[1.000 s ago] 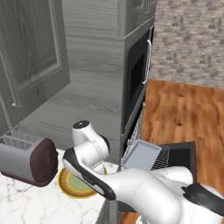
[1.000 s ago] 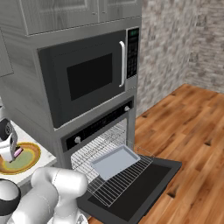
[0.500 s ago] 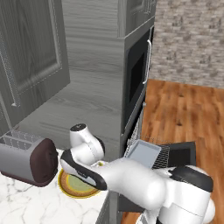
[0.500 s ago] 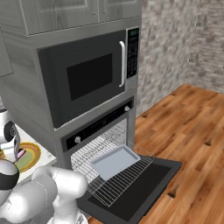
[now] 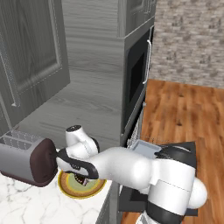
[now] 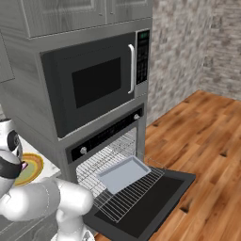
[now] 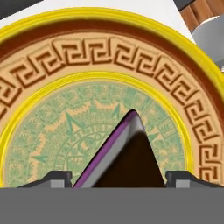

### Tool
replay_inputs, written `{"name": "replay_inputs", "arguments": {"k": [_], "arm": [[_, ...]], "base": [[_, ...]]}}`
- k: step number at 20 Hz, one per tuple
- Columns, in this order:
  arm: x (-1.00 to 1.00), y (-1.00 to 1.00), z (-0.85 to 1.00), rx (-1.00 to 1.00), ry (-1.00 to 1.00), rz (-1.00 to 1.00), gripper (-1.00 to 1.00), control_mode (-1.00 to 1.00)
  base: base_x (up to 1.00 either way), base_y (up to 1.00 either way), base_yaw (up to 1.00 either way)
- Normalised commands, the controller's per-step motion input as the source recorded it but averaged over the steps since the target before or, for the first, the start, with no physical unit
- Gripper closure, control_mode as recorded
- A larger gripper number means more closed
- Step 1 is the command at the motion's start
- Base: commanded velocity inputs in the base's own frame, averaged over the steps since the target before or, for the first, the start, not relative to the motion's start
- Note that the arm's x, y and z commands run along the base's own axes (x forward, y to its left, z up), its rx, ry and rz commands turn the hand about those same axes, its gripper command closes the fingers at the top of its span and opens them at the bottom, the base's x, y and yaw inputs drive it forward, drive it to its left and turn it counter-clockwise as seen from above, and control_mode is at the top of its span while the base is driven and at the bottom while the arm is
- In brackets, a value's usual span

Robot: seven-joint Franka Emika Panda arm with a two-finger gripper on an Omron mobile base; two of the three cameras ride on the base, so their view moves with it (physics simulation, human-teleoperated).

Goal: Take the baked cake out of the oven and place it on the plate for cooling. Then close the oven door.

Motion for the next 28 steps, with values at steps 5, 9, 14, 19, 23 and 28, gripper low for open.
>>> {"name": "replay_inputs", "arguments": {"k": [5,9,14,19,23,28], "arm": [[0.00,0.09,-0.01,0.00,0.00,0.00,-1.00,-1.00],[-0.13,0.03,0.00,0.00,-0.04,0.00,-1.00,-1.00],[-0.32,0.00,0.18,0.00,-0.10,0.00,-1.00,-1.00],[-0.49,-0.08,0.65,0.00,-0.13,0.00,-1.00,-1.00],[-0.44,-0.33,0.71,0.00,-0.09,0.00,-1.00,-1.00],[-0.28,-0.58,0.64,0.00,-0.03,0.01,-1.00,-1.00]], "base": [[0.00,0.00,0.00],[0.00,0.00,0.00],[0.00,0.00,0.00],[0.00,0.00,0.00],[0.00,0.00,0.00],[0.00,0.00,0.00]]}}
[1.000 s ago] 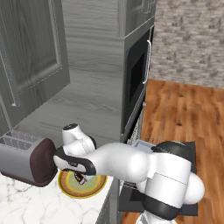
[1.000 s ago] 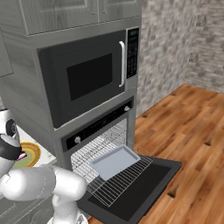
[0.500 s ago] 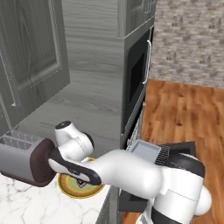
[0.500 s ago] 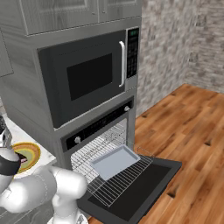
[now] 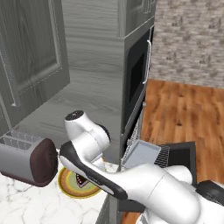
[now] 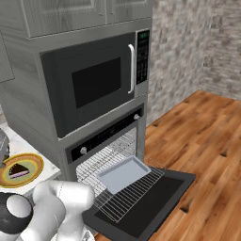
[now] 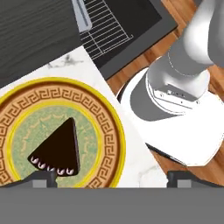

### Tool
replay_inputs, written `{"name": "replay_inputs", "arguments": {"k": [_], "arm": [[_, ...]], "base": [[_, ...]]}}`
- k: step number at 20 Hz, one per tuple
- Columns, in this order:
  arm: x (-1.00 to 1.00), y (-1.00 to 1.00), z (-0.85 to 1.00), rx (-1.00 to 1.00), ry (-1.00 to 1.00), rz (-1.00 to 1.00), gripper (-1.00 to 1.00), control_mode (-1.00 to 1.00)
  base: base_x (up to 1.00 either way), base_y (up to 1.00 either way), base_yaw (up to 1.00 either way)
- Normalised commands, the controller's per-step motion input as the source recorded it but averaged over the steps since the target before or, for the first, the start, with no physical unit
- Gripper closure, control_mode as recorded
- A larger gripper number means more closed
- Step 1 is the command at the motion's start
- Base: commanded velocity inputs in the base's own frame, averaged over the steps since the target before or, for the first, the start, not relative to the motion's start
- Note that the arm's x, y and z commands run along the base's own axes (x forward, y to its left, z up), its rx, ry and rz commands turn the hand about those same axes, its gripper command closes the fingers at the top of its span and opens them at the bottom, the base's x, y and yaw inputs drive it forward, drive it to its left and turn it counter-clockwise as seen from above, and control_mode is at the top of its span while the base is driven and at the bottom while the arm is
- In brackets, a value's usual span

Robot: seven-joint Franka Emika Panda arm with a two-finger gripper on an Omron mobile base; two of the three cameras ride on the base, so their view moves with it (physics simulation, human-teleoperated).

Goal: Take the baked cake out of the oven and place it on the plate for cooling. Then close the oven door.

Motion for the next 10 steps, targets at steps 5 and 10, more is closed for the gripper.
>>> {"name": "replay_inputs", "arguments": {"k": [5,10], "arm": [[-0.30,-0.84,0.64,0.00,0.00,0.06,-1.00,-1.00],[-0.39,-0.99,0.61,0.01,0.01,0.11,-1.00,-1.00]], "base": [[0.00,0.00,0.00],[0.00,0.00,0.00]]}}
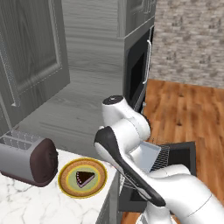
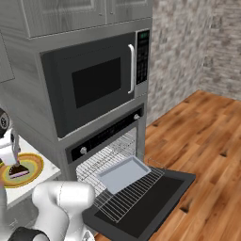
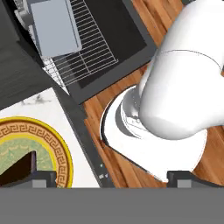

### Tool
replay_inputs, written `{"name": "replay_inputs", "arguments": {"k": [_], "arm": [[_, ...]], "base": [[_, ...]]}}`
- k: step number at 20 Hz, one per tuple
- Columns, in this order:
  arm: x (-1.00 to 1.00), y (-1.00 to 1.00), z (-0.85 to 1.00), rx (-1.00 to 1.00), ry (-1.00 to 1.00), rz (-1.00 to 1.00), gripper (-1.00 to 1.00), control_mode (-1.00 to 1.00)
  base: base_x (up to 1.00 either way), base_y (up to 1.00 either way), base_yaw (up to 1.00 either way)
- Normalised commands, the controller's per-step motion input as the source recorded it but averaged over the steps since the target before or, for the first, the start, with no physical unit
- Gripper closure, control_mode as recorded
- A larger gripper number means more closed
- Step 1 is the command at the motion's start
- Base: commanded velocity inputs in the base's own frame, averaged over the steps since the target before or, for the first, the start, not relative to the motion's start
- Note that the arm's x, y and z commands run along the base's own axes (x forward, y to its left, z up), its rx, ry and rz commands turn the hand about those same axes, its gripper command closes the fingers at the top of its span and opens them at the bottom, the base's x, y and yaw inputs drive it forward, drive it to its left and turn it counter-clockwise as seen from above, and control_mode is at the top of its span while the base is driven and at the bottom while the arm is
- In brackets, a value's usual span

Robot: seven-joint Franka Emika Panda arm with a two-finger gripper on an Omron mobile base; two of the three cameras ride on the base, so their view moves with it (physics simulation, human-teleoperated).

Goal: Take the baked cake out of the oven and place it on the plate for cooling. Then close the oven door.

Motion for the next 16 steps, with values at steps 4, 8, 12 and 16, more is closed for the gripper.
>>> {"name": "replay_inputs", "arguments": {"k": [4,8,12,16], "arm": [[-0.28,-1.00,0.38,0.01,0.00,0.12,-1.00,-1.00],[-0.10,-1.00,0.14,0.01,0.00,0.13,-1.00,-1.00],[-0.01,-1.00,0.03,0.02,0.00,0.15,-1.00,-1.00],[0.00,-1.00,0.00,0.02,0.00,0.16,-1.00,-1.00]], "base": [[0.00,0.00,0.00],[0.00,0.00,0.00],[0.00,0.00,0.00],[0.00,0.00,0.00]]}}
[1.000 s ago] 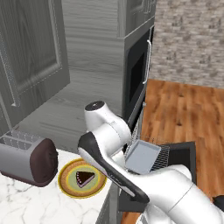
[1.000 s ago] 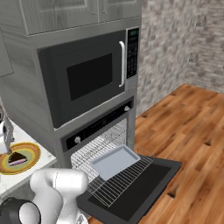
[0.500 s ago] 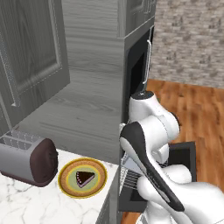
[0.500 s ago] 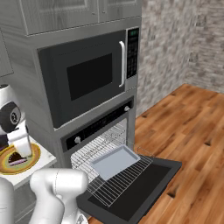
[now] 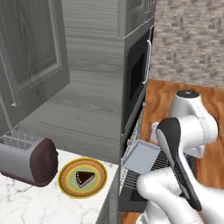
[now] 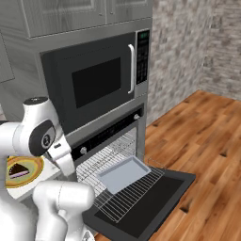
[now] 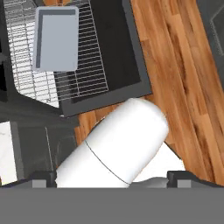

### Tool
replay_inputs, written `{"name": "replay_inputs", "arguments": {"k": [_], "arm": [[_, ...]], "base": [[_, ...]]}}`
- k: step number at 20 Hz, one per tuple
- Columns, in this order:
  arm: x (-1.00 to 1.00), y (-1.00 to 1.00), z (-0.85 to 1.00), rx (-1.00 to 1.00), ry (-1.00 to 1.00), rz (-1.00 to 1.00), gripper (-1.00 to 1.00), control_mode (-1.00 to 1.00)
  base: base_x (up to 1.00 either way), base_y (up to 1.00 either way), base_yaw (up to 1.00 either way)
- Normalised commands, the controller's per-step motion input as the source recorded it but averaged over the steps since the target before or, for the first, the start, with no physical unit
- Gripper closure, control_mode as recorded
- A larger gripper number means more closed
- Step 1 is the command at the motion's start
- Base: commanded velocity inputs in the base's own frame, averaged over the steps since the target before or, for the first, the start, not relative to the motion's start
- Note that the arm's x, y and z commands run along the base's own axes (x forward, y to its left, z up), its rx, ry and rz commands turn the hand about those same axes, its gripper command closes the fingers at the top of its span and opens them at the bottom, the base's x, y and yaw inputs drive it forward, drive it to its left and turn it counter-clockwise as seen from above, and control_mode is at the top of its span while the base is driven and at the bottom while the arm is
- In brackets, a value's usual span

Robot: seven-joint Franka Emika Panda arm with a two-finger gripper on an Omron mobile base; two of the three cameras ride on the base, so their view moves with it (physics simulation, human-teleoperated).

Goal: Take the baked cake out of the oven and place it on the plate for cooling. Then close the oven door.

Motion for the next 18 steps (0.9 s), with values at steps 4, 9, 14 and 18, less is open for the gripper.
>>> {"name": "replay_inputs", "arguments": {"k": [4,9,14,18], "arm": [[0.00,-1.00,0.00,0.04,0.00,0.14,-1.00,-1.00],[0.10,-0.99,-0.10,0.06,0.00,0.13,-1.00,-1.00],[0.36,-0.79,-0.29,0.11,0.03,0.12,-1.00,-1.00],[0.47,-0.45,-0.39,0.12,0.05,0.16,-1.00,-1.00]], "base": [[0.00,0.00,0.00],[0.00,0.00,0.00],[0.00,0.00,0.00],[0.00,0.00,0.00]]}}
